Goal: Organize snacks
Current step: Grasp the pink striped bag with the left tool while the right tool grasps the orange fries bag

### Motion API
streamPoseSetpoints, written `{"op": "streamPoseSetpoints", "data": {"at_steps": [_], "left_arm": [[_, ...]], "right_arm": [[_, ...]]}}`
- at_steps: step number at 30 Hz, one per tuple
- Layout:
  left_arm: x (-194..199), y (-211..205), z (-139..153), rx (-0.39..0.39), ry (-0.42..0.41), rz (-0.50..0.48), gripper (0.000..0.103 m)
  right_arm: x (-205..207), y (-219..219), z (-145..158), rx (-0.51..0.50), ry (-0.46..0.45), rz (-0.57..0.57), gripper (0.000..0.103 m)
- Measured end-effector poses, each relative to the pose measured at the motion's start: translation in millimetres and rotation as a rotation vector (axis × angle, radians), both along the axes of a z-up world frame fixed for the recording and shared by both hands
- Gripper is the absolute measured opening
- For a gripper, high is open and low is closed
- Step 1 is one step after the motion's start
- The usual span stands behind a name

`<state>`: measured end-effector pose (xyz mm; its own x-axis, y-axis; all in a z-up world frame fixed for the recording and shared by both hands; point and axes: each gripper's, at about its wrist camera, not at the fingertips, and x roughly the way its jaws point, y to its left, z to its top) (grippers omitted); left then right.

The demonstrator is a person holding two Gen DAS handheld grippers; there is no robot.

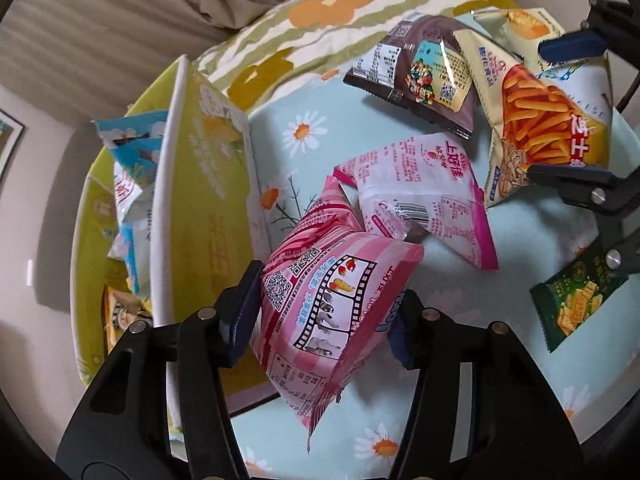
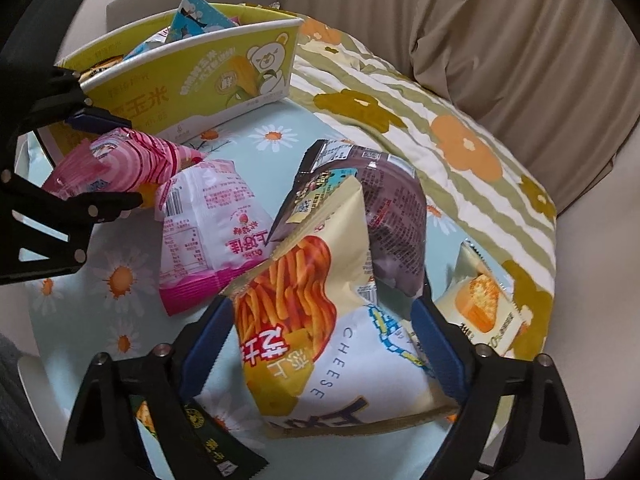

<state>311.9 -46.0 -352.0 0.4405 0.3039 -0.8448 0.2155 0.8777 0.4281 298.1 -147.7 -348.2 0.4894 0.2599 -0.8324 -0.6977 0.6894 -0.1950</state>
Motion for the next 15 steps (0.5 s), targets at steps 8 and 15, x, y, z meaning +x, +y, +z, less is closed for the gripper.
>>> {"op": "streamPoseSetpoints", "data": {"at_steps": [8,15], "left_arm": [[-12,1,9,-0.023,-0.026,0.005,0.051],[-32,-2,21,-0.045,-0.06,0.015,0.051]], "right_arm": [[-11,-2,3,0.007,-0.003,-0.006,0.051],[-19,-8,15,0.06,0.014,-0.028,0.025]]}}
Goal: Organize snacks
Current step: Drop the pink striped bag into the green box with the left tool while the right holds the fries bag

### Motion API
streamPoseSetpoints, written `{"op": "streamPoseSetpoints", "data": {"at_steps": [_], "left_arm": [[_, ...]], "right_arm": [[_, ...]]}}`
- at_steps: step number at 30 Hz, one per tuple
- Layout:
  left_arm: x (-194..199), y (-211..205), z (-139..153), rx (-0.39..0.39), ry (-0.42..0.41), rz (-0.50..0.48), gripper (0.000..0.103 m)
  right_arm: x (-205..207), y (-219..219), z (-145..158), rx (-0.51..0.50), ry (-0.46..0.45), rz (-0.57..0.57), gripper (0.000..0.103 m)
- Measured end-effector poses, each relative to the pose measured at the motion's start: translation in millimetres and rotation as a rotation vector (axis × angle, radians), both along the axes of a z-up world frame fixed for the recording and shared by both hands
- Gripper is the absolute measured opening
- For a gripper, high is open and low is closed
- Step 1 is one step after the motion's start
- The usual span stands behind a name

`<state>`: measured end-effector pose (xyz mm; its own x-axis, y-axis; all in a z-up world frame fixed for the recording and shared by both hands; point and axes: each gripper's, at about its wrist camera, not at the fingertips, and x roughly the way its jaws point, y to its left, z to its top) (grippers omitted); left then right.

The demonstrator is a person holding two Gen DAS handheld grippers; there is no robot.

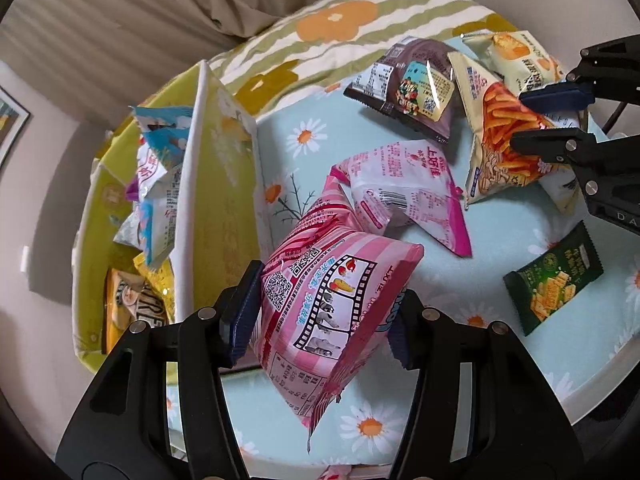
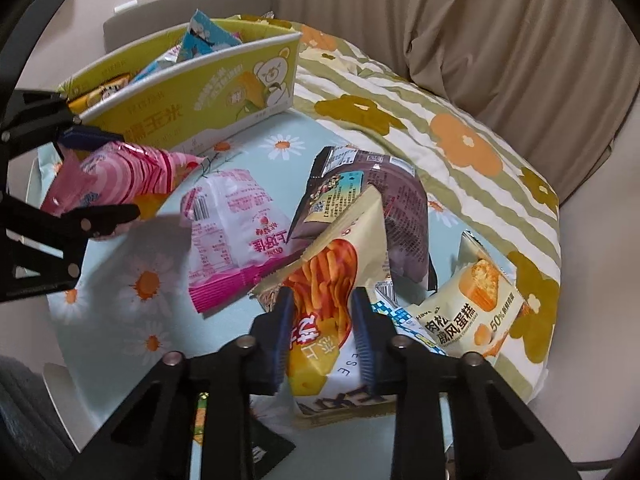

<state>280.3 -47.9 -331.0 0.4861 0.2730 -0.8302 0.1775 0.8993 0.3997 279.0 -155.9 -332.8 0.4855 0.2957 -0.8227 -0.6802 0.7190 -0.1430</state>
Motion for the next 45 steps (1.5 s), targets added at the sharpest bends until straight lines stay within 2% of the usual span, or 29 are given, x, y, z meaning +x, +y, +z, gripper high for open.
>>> {"op": "streamPoseSetpoints", "data": {"at_steps": [6,8,9,10,11,14,16,19,24,25,27,31,37,42,45], "left_arm": [[-14,-4,11,-0.022,-0.028,0.007,0.051],[-16,-5,12,-0.032,-0.032,0.008,0.051],[-17,-5,13,-0.034,-0.035,0.008,0.051],[-18,-5,14,-0.034,-0.036,0.009,0.051],[-18,-5,13,-0.036,-0.036,0.011,0.051],[-19,-5,13,-0.043,-0.034,0.021,0.051],[-17,-4,12,-0.042,-0.034,0.023,0.051],[-14,-3,11,-0.039,-0.032,0.021,0.051],[-10,-3,7,-0.037,-0.028,0.023,0.051],[-9,-2,6,-0.038,-0.028,0.026,0.051],[-9,-2,6,-0.041,-0.03,0.031,0.051],[-11,-2,10,-0.045,-0.043,0.033,0.051],[-24,-2,42,-0.089,-0.107,0.033,0.051],[-37,11,87,-0.15,-0.179,0.047,0.051],[-39,34,117,-0.224,-0.208,0.079,0.051]], "right_arm": [[-10,-5,10,0.016,-0.028,0.001,0.026],[-11,-3,10,-0.013,-0.033,0.014,0.039],[-13,-3,10,-0.028,-0.042,0.026,0.056],[-15,-2,9,-0.041,-0.05,0.048,0.065],[-17,-1,8,-0.053,-0.055,0.06,0.065],[-17,3,-5,-0.125,-0.056,0.074,0.065],[-17,8,-20,-0.208,-0.095,0.086,0.065],[-16,9,-33,-0.26,-0.127,0.096,0.065],[-3,9,-42,-0.27,-0.133,0.062,0.065],[0,7,-41,-0.252,-0.125,0.055,0.061],[3,5,-39,-0.219,-0.098,0.041,0.047],[2,2,-34,-0.196,-0.104,0.005,0.044],[-7,0,4,-0.115,-0.111,-0.057,0.044],[-13,1,58,0.027,-0.083,-0.12,0.044],[-16,9,91,0.112,-0.056,-0.14,0.044]]}}
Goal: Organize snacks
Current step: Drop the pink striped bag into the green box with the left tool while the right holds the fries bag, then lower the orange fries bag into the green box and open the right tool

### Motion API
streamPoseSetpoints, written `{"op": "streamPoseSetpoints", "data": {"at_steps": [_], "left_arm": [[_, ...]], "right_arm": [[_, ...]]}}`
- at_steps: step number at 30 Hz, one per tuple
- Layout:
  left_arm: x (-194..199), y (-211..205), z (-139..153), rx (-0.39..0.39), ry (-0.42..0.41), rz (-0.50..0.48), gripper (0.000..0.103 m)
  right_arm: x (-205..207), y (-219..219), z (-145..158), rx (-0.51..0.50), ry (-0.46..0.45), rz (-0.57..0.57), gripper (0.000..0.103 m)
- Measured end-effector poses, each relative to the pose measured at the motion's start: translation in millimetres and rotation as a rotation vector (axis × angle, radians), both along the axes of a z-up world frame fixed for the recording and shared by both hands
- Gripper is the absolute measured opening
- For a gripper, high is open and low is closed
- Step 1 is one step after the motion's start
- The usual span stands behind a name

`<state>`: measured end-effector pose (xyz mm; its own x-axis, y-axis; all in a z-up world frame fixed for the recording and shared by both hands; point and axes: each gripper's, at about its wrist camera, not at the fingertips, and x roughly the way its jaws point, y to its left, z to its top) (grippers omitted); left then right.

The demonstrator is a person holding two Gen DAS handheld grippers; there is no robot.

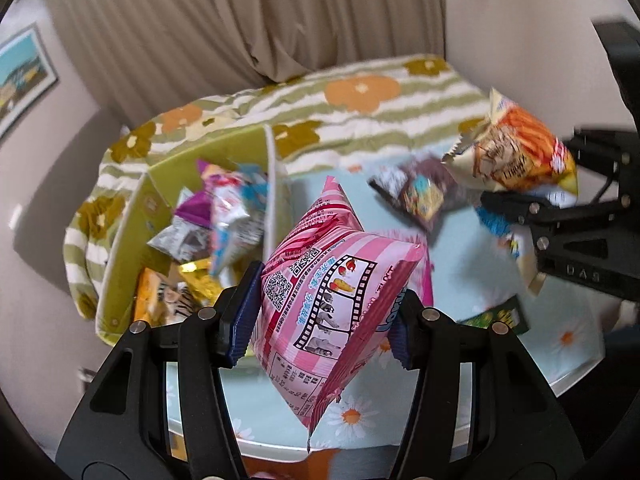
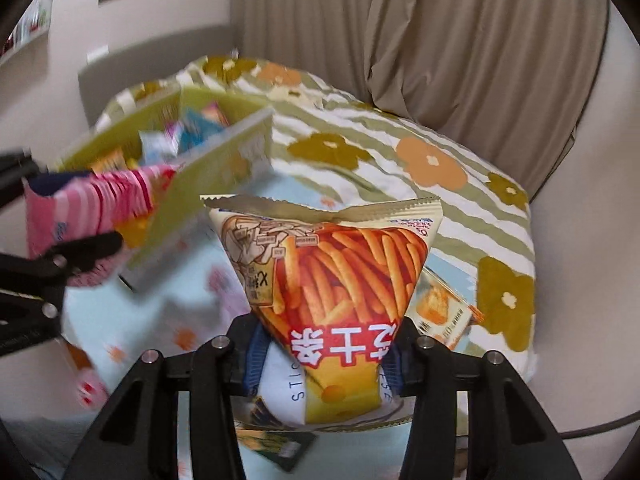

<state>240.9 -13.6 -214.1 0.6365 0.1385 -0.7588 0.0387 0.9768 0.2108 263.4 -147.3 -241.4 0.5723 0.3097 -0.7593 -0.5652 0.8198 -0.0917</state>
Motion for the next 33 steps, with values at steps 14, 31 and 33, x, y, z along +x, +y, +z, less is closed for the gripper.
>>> {"op": "streamPoseSetpoints", "data": {"at_steps": [14,31,33], "left_arm": [[38,164,66,-0.071,-0.068,0.066,0.051],[110,253,4,-0.132,0.056,-0.072,0.103],[105,263,6,-0.155,0.05,-0.066,0.103]], "right_arm": [[11,122,76,0.192,0.025,-0.017,0.044],[48,229,46,0.209,0.142,-0.175,0.044],[48,229,44,0.209,0.149,-0.195,0.044]]}}
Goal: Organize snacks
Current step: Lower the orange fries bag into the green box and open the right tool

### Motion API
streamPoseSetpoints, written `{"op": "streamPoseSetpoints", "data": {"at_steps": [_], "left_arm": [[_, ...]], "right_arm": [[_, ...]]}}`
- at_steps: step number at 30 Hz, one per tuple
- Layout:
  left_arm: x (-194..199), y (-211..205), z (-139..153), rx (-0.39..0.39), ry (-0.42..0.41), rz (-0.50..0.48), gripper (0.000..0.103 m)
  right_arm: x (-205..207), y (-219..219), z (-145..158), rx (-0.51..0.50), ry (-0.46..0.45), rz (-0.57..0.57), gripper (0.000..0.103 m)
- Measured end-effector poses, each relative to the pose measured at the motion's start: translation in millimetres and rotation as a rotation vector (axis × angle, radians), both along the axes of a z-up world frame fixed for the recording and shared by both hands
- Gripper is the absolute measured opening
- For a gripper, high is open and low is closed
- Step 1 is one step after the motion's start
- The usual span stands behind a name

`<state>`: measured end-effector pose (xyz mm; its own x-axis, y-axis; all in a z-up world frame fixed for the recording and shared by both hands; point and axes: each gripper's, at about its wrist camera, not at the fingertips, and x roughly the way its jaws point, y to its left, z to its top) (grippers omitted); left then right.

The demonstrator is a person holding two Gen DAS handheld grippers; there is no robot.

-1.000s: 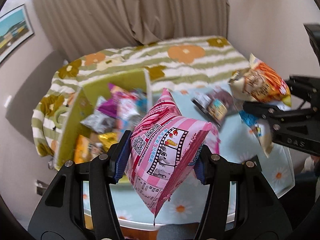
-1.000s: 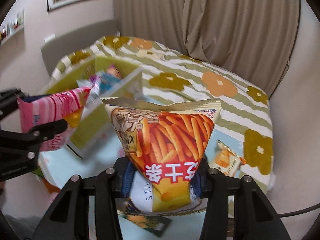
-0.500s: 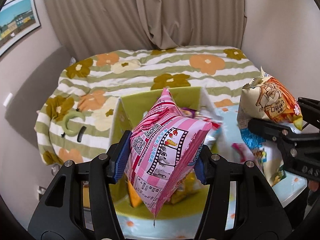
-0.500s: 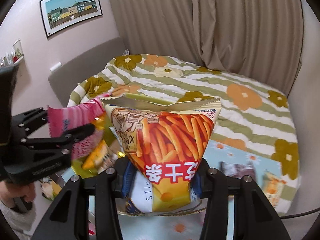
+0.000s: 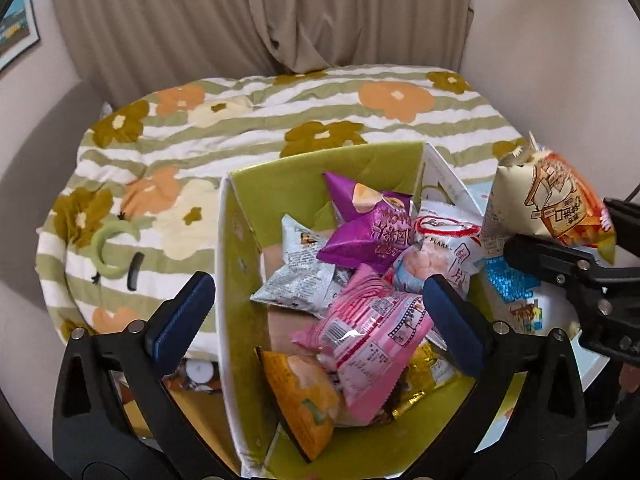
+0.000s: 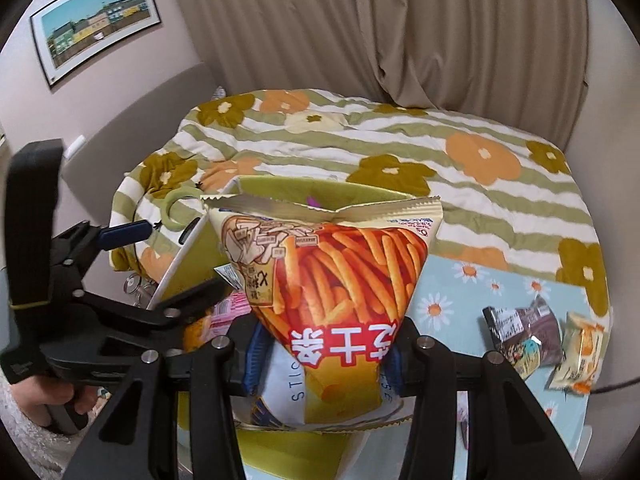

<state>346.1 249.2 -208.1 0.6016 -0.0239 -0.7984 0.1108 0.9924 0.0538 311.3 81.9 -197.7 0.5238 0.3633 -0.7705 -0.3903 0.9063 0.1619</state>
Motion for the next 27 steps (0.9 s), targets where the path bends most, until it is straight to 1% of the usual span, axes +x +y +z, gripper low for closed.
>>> {"op": "streamPoseSetpoints", "data": {"at_steps": [5,12,15,20,21,22,23,24,27], "left_arm": [[-19,24,7,-0.046,-0.007,0.024,0.103],[-43,48,11,-0.072,-0.015,0.09,0.103],[-49,55,9,-0.07,-0.018,0.097,0.103],[-55,61,-1,-0.074,0.001,0.102,0.103],[-55,62,-4,-0.079,0.006,0.102,0.103],[-55,63,-6,-0.084,0.012,0.1,0.103],[-56,63,-10,-0.085,0.019,0.099,0.103],[-57,63,-13,-0.084,0.026,0.097,0.103],[-58,63,-23,-0.085,0.046,0.097,0.103]], "right_arm": [[-3,3,0,0.01,0.017,-0.038,0.044],[-19,19,0,0.023,0.053,-0.048,0.045],[-26,25,-9,0.029,0.069,-0.069,0.045],[-31,31,-25,0.027,0.094,-0.107,0.046],[-32,31,-29,0.029,0.098,-0.116,0.051],[-33,31,-34,0.034,0.102,-0.126,0.07],[-34,30,-38,0.039,0.101,-0.136,0.083],[-35,29,-41,0.044,0.098,-0.143,0.102],[-41,28,-46,0.032,0.08,-0.153,0.103]]}}
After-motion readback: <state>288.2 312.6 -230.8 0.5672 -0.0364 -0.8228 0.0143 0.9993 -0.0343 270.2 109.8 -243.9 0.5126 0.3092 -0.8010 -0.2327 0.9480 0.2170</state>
